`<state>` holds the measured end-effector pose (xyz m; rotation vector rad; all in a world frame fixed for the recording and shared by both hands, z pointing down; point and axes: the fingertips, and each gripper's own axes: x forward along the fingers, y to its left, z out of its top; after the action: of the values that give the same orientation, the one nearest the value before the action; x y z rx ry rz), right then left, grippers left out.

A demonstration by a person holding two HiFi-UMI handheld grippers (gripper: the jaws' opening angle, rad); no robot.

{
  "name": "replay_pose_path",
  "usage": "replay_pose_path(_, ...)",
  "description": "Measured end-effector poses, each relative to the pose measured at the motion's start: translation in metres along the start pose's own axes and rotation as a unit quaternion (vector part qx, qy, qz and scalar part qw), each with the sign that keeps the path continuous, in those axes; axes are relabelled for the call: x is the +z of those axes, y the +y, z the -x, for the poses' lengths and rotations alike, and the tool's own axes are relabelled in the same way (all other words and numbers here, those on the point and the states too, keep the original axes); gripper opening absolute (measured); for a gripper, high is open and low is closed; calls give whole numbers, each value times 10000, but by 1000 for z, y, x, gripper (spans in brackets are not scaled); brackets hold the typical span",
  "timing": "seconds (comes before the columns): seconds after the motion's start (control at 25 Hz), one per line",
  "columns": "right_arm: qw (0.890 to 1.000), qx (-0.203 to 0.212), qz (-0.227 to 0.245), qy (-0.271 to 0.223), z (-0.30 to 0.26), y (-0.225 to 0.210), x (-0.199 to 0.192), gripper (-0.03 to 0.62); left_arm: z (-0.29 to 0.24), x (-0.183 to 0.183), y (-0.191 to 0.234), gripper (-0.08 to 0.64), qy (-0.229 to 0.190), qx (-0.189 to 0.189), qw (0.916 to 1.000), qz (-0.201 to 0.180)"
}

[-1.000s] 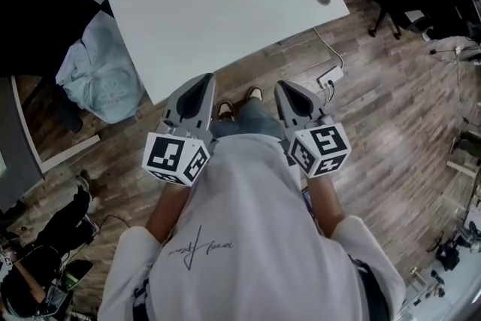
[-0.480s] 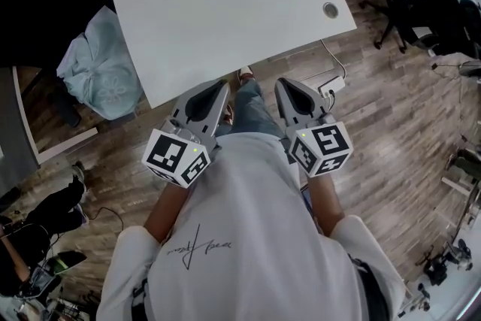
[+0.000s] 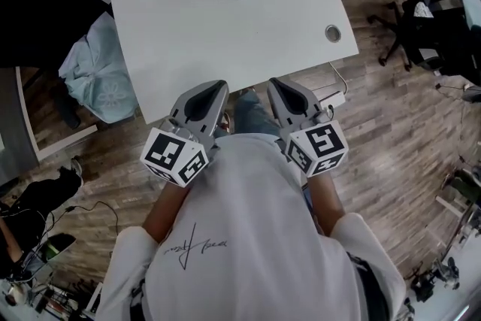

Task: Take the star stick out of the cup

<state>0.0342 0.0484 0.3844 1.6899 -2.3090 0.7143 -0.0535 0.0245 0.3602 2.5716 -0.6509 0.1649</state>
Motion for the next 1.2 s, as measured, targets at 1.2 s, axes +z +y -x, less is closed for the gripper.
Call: replay_pose_path(1.2, 9936, 1086, 245, 197, -94, -105, 53, 38, -102, 42, 39, 5, -307, 1078, 9936, -124)
